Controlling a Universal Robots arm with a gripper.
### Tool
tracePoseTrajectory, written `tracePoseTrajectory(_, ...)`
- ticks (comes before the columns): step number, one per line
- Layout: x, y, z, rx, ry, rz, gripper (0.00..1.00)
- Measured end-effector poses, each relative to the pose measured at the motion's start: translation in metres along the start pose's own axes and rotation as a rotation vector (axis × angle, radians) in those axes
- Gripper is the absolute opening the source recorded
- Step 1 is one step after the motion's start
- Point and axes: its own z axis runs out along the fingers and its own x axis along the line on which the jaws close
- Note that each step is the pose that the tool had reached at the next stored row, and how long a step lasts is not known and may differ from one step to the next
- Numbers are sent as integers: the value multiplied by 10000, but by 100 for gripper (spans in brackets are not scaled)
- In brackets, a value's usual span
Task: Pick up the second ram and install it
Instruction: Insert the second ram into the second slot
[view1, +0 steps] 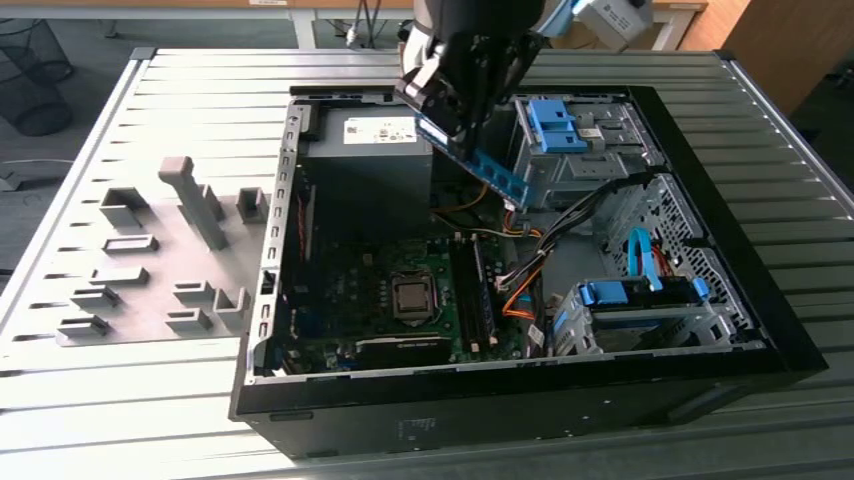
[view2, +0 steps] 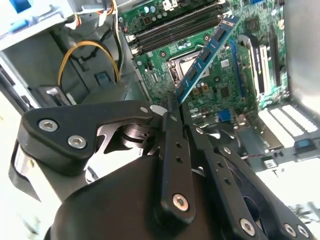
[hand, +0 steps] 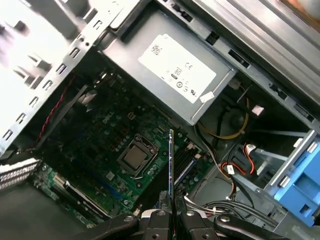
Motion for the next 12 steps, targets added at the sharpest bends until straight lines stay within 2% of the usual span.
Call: tracePoseTrajectory(12,1,-1,71,30,-26,2186,14)
